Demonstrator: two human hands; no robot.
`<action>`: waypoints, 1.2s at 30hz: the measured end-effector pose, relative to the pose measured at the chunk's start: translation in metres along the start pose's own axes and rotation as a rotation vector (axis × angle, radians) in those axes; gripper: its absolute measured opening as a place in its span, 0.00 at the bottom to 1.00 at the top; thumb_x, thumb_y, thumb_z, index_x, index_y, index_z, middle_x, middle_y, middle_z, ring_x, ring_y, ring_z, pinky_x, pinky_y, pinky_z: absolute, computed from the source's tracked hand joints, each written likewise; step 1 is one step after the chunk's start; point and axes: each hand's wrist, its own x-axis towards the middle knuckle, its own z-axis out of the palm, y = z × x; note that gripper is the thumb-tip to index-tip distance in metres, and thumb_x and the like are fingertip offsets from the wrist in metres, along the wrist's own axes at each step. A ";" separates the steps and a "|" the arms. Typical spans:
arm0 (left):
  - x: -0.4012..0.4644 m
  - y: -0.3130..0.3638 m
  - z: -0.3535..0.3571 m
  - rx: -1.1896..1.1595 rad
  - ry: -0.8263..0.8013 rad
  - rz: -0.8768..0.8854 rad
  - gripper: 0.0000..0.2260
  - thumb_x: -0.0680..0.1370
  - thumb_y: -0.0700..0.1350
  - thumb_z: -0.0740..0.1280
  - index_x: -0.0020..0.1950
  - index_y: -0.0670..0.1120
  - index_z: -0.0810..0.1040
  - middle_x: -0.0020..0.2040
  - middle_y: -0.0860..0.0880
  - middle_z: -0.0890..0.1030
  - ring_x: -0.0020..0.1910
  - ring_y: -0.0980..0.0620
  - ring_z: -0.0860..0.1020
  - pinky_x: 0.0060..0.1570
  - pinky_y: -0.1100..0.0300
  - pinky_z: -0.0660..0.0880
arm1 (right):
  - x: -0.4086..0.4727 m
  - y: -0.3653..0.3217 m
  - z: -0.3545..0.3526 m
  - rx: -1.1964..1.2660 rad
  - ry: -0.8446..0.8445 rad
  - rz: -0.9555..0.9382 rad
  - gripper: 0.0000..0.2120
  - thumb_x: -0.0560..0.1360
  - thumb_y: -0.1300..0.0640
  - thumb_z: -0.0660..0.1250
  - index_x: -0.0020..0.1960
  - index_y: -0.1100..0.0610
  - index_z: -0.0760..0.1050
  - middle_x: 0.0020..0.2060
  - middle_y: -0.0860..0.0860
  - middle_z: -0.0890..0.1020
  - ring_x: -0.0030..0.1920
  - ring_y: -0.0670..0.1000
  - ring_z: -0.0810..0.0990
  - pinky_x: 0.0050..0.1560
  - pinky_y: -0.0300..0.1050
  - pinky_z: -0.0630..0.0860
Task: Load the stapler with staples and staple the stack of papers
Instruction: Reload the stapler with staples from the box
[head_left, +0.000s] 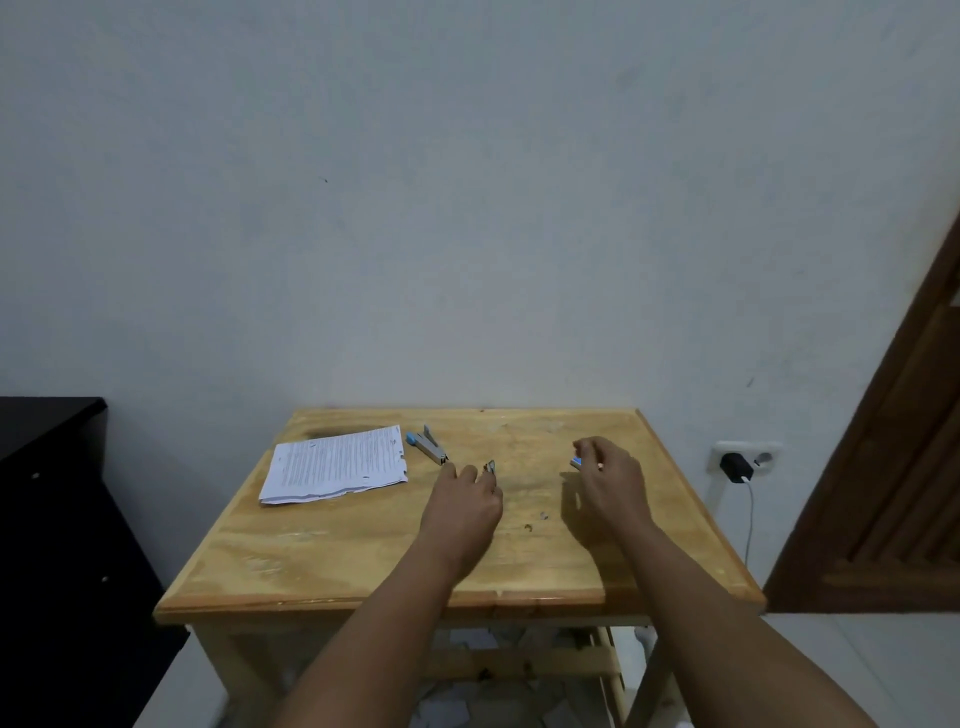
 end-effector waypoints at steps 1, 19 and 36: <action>0.002 0.001 -0.001 0.016 -0.034 -0.011 0.15 0.82 0.40 0.64 0.69 0.41 0.78 0.66 0.40 0.79 0.63 0.39 0.76 0.67 0.38 0.69 | 0.000 0.007 -0.005 -0.063 0.023 -0.013 0.12 0.85 0.55 0.62 0.62 0.55 0.82 0.56 0.50 0.84 0.59 0.54 0.82 0.56 0.48 0.78; 0.047 0.002 -0.027 0.046 -0.228 0.037 0.07 0.81 0.41 0.66 0.57 0.45 0.81 0.50 0.47 0.82 0.46 0.45 0.82 0.40 0.53 0.72 | -0.005 0.061 -0.005 -0.571 -0.128 -0.162 0.20 0.83 0.49 0.63 0.74 0.50 0.76 0.72 0.52 0.77 0.70 0.54 0.75 0.72 0.56 0.69; 0.033 -0.003 0.009 -0.515 0.094 -0.178 0.19 0.84 0.52 0.61 0.75 0.54 0.76 0.75 0.56 0.76 0.63 0.50 0.82 0.54 0.51 0.82 | -0.006 0.061 -0.006 -0.527 -0.080 -0.174 0.14 0.81 0.50 0.67 0.65 0.50 0.81 0.57 0.48 0.85 0.54 0.50 0.79 0.54 0.51 0.76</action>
